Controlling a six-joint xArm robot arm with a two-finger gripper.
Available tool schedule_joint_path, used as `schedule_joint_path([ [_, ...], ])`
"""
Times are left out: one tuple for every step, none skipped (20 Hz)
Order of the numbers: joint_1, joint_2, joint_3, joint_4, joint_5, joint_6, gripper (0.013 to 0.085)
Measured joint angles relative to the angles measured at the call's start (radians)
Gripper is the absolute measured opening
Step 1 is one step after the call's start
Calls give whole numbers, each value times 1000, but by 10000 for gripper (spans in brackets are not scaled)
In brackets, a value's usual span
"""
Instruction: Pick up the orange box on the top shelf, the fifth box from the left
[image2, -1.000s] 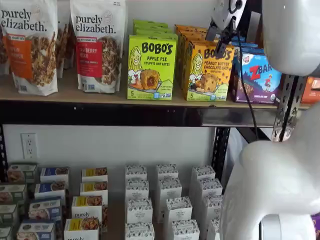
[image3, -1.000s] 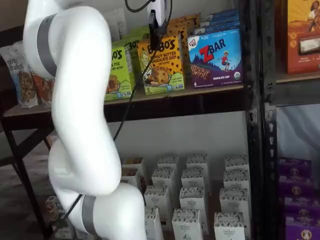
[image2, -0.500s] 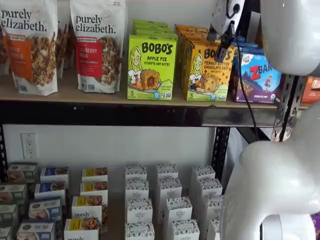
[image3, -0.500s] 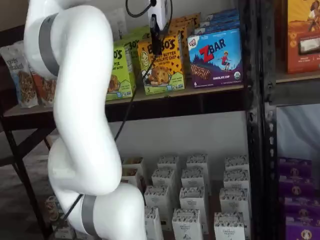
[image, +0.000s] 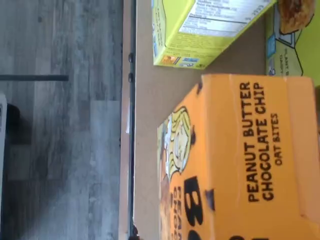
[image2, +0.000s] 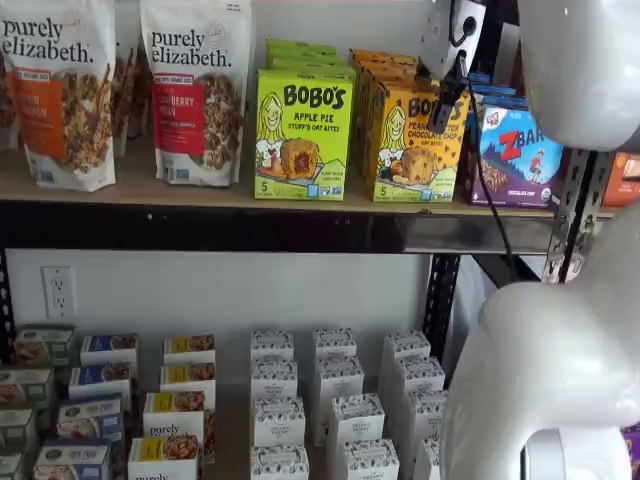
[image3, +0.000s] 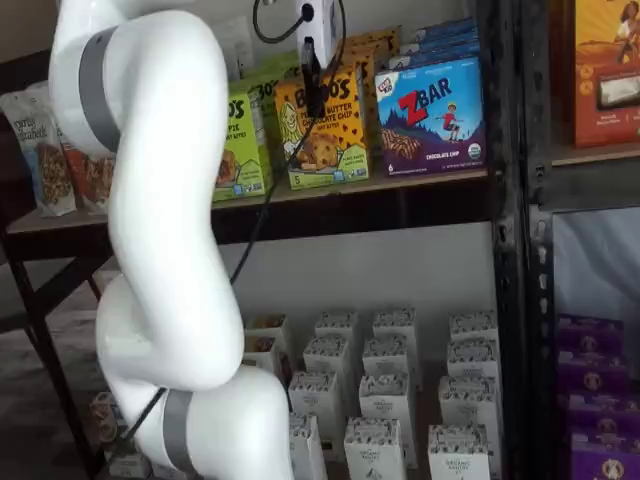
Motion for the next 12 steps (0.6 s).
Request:
schedule_joint_path([
  [-1,1,-1,2,1,-1,850],
  [-1,1,-1,2,1,-1,850],
  [-1,1,-1,1,1,-1,850],
  [-1,0,1,-1,-1,-1,810],
  [0,-2,3,-1,-3,-1,770],
  [0,-2,4,-1,-3,-1,770],
  [0,-3,5,0,-4,-1,730],
  [-1,-4,6,1,-4,-1,730],
  [-1,-4,6,2,-5,-2,690],
  [-2,-5,6,3,-4,-2,690],
  [-3,-5,7,4,-4,-3,650],
  [-3,-5,7,5,-3,-3,610],
])
